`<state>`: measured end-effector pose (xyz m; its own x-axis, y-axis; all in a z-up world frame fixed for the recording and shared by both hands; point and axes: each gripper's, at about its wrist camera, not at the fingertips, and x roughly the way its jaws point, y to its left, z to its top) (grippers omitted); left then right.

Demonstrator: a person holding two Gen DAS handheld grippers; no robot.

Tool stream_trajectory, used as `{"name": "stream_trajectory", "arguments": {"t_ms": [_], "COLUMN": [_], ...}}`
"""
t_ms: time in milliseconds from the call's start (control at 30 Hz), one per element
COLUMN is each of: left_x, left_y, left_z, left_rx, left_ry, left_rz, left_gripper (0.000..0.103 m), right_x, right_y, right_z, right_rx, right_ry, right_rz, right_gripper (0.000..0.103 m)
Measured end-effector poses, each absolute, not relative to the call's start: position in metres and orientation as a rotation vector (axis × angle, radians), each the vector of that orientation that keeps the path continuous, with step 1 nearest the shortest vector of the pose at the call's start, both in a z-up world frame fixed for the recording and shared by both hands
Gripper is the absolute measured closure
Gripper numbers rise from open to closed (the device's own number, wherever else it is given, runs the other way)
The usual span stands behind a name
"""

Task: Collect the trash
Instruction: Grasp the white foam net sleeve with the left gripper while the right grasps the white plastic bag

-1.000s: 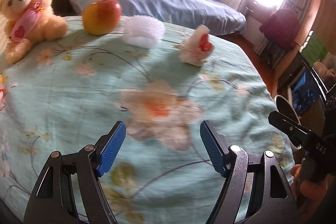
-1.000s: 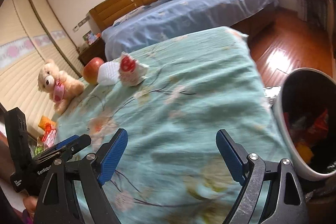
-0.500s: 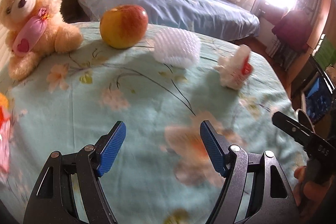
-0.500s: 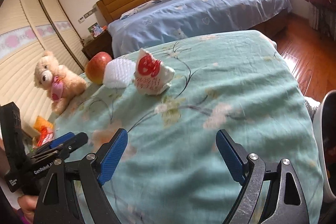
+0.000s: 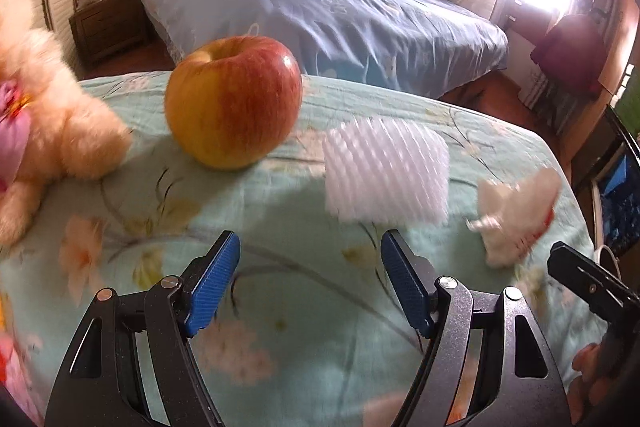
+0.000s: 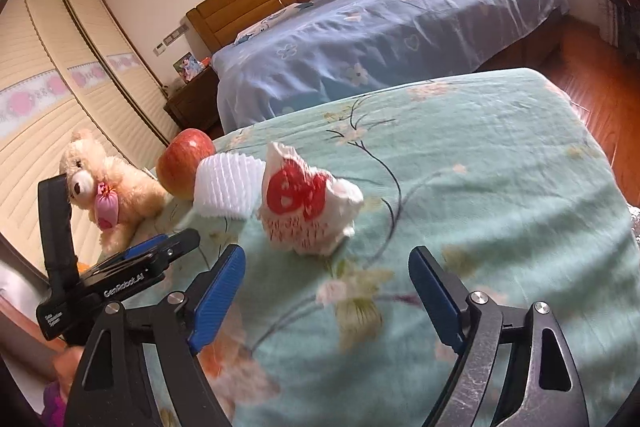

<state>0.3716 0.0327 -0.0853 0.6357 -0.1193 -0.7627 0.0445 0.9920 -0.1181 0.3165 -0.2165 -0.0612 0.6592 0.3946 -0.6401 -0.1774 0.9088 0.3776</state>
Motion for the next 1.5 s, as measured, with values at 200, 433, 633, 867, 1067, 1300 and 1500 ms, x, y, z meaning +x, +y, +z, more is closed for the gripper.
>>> {"name": "stream_trajectory", "arguments": {"t_ms": [200,433,633,867,1067,1300,1500], "left_x": [0.393,0.405,0.388,0.352,0.326,0.315,0.311], "left_y": [0.023,0.010,0.014,0.024,0.035,0.045,0.041], "left_z": [-0.087,-0.089,-0.081,-0.080,-0.081,-0.085,-0.086], "left_rx": [-0.110,-0.114,-0.123,-0.159,-0.183,-0.210,-0.210], "left_ry": [0.862,0.869,0.828,0.825,0.832,0.848,0.852], "left_rz": [-0.149,-0.215,-0.207,-0.175,-0.157,-0.148,-0.153], "left_gripper": [0.042,0.092,0.093,0.093,0.093,0.093,0.093], "right_x": [0.340,0.342,0.337,0.326,0.322,0.350,0.364], "right_y": [-0.211,-0.204,-0.209,-0.219,-0.209,-0.188,-0.187], "right_z": [-0.069,-0.064,-0.068,-0.068,-0.056,-0.060,-0.075], "right_rx": [0.303,0.280,0.287,0.344,0.317,0.296,0.297], "right_ry": [0.818,0.810,0.818,0.818,0.777,0.790,0.839], "right_rz": [0.340,0.384,0.383,0.389,0.397,0.383,0.358], "right_gripper": [0.039,0.085,0.101,0.094,0.046,0.020,0.062]}}
